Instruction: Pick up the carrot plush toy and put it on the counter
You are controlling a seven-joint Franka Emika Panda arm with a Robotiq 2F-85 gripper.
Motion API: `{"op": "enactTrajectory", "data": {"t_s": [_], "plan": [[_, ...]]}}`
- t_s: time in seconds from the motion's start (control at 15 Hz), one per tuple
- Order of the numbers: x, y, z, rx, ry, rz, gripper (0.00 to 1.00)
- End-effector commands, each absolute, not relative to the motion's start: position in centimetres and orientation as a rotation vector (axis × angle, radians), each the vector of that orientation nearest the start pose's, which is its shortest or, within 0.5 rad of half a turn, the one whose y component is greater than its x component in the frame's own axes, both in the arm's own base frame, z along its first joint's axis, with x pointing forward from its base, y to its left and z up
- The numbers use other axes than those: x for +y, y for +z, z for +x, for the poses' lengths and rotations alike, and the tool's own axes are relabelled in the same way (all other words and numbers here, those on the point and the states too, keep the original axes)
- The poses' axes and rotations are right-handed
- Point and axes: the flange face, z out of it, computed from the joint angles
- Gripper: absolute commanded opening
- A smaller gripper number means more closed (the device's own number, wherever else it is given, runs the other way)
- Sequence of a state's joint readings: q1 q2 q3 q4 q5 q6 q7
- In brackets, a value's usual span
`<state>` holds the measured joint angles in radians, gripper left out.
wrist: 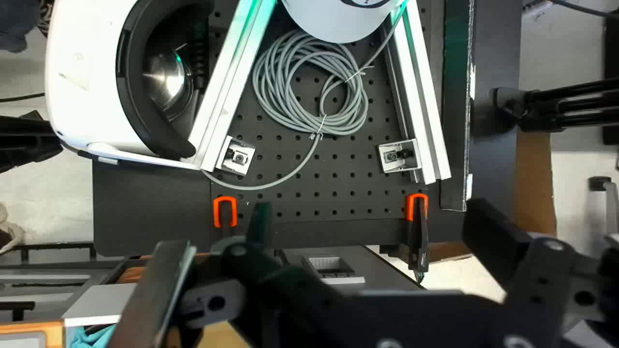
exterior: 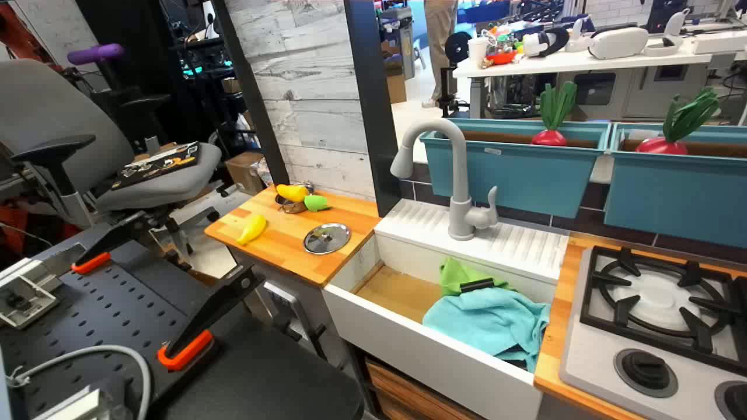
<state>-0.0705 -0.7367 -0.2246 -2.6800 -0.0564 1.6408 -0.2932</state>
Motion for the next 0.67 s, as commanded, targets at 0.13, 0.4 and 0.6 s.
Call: {"op": "enactTrajectory", "data": {"t_s": [0.13,0.4,0.6], "plan": [[-8.8,42.6,27.7,-0.135,0.413,-2.937,1.00],[-8.8,42.6,27.7,-0.135,0.413,-2.937,1.00],[-7.9,41.3,28.8,-0.028,0.377,-2.944,1.00]]}}
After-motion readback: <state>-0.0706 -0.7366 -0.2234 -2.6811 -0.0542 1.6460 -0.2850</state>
